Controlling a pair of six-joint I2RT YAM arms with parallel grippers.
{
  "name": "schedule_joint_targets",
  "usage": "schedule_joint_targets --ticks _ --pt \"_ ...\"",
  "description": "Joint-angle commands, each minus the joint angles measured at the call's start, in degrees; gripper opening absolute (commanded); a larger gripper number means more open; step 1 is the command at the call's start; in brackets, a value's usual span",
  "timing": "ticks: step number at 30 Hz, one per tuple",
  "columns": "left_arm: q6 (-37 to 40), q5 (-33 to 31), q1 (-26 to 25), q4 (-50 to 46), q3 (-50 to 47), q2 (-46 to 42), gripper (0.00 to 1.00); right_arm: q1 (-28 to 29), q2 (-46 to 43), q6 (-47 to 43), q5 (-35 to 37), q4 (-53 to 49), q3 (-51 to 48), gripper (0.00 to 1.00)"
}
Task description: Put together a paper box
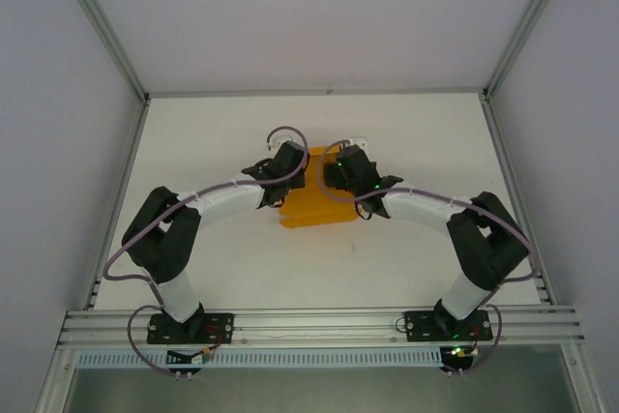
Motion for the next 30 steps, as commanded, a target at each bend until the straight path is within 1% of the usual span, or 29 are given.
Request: schedule_joint_targets --ticks 1,2,4,7,9,11,13,16,20,22,23,25,27,28,30 --pt "3.81 1.55 0.78 -2.28 1.36 -2.34 0.00 -0.16 -5.95 -3.32 -10.41 5.63 -3.28 1.00" --pt "3.99 1.30 0.92 -2.80 1.75 -2.58 0.00 -0.15 -7.49 -3.29 -10.80 6.50 -4.39 1.00" --pt "5.46 1.93 0.98 -3.26 2.06 -3.17 0.00 -0.24 -10.03 -2.47 -9.00 5.69 -5.71 1.00" --pt "6.22 2.93 1.11 -2.83 1.30 -4.49 0.00 -0.87 -12.40 -5.77 -8.34 1.14 -6.02 0.98" --pt "6.35 3.22 1.17 -2.74 0.82 -5.17 0.00 -1.71 -13.15 -8.77 -10.56 -2.78 -5.71 0.95" --pt "6.69 3.47 1.17 -3.51 1.03 -5.35 0.00 -2.70 -12.91 -9.81 -12.51 -5.85 -5.08 0.93" --pt "6.99 4.42 1.16 -3.60 0.78 -5.58 0.00 -3.89 -11.97 -9.64 -12.79 -6.93 -4.47 0.83" --pt "7.53 6.28 1.20 -2.82 0.03 -5.96 0.00 -5.90 -9.75 -9.20 -13.81 -4.98 -3.54 0.72" --pt "7.79 7.21 1.13 -3.40 0.29 -5.53 0.00 -6.34 -5.79 -10.96 -17.82 -2.31 -0.44 0.66" --pt "7.54 7.75 1.10 -3.18 0.20 -5.36 0.00 -6.33 -3.25 -10.88 -17.74 -2.14 1.60 0.64" --pt "7.33 8.03 1.09 -3.05 0.11 -5.35 0.00 -6.37 -2.00 -10.92 -17.13 -2.39 2.62 0.60" --pt "7.17 8.48 1.07 -2.78 -0.02 -5.33 0.00 -6.33 0.30 -9.89 -15.22 -3.57 4.69 0.47" --pt "6.87 8.38 1.06 -2.95 0.02 -5.35 0.00 -6.32 1.53 -7.96 -12.22 -3.02 5.30 0.29" --pt "6.76 7.96 1.10 -3.27 0.15 -5.26 0.00 -6.31 1.89 -7.44 -10.68 -3.05 5.41 0.22" --pt "5.84 6.33 1.08 -4.37 0.62 -5.17 0.00 -6.29 2.51 -6.10 -7.17 -3.88 6.07 0.13"
